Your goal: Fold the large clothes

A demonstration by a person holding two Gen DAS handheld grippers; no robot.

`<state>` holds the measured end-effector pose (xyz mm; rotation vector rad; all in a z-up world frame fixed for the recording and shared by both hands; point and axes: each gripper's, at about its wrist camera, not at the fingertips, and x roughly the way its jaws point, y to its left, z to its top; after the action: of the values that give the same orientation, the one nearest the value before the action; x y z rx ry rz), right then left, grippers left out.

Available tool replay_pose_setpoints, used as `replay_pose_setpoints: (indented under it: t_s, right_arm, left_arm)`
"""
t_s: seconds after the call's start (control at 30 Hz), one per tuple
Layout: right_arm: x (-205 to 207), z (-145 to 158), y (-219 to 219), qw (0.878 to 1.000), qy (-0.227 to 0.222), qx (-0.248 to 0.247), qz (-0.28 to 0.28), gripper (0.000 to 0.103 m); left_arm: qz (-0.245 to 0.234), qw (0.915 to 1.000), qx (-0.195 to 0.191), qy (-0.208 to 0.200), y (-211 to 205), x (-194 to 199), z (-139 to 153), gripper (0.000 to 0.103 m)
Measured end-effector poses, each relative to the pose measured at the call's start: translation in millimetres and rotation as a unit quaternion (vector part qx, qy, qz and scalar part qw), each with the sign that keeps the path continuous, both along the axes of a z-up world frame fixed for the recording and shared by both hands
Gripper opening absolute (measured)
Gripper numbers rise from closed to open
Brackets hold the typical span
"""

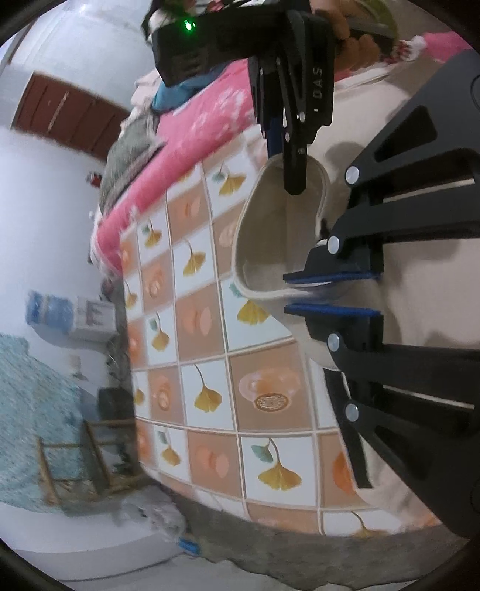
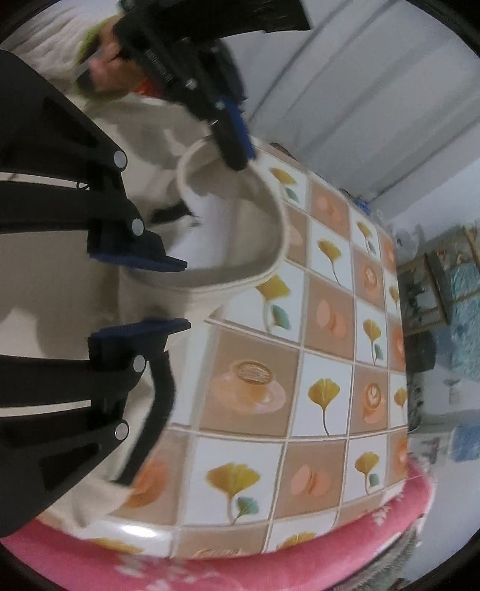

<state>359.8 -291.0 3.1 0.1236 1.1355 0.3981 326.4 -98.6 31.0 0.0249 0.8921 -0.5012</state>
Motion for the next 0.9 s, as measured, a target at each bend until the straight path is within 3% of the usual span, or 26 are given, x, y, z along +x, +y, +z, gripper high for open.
replay_pose_setpoints:
  t_s: [0.13, 0.27, 0.4, 0.5, 0.63, 0.73, 0.83, 0.9]
  right_arm:
    - [-46.7, 6.0, 1.5, 0.999, -0.026, -0.028, 0.020, 0.025]
    - [-80.0, -6.9, 5.7, 0.997, -0.035, -0.061, 0.032, 0.025]
    - [-100.9, -34.9, 7.0, 0.992, -0.014, -0.115, 0.045, 0.026]
    - [-113.9, -39.7, -0.1, 0.991, 0.005, -0.127, 0.048, 0.027]
    - [-129.1, -3.3, -22.5, 0.996, -0.017, -0.078, 0.036, 0.028]
    - [-116.2, 26.7, -30.5, 0.998, -0.045, -0.028, 0.020, 0.028]
    - [-90.5, 38.2, -15.8, 0.998, -0.063, 0.004, 0.012, 0.028]
    - [-69.4, 30.7, 1.5, 0.998, -0.055, 0.025, 0.014, 0.028]
  left_arm:
    - [-0.029, 0.9992, 0.009, -0.024, 6.8, -49.2, 12.4, 0.009]
    - [-0.053, 0.9971, 0.042, -0.033, 2.6, -89.2, -1.0, 0.009]
    - [-0.056, 0.9953, 0.079, 0.005, 3.3, -106.7, -38.5, 0.011]
    - [-0.046, 0.9958, 0.068, 0.039, 21.4, -112.0, -49.5, 0.014]
    - [-0.040, 0.9991, 0.006, -0.012, 58.0, -123.2, -11.0, 0.014]
    - [-0.021, 0.9984, -0.022, -0.047, 66.8, -114.3, 15.0, 0.014]
    - [-0.006, 0.9981, -0.040, -0.046, 51.1, -89.2, 21.4, 0.014]
    - [-0.009, 0.9994, -0.021, -0.027, 31.0, -72.8, 8.7, 0.014]
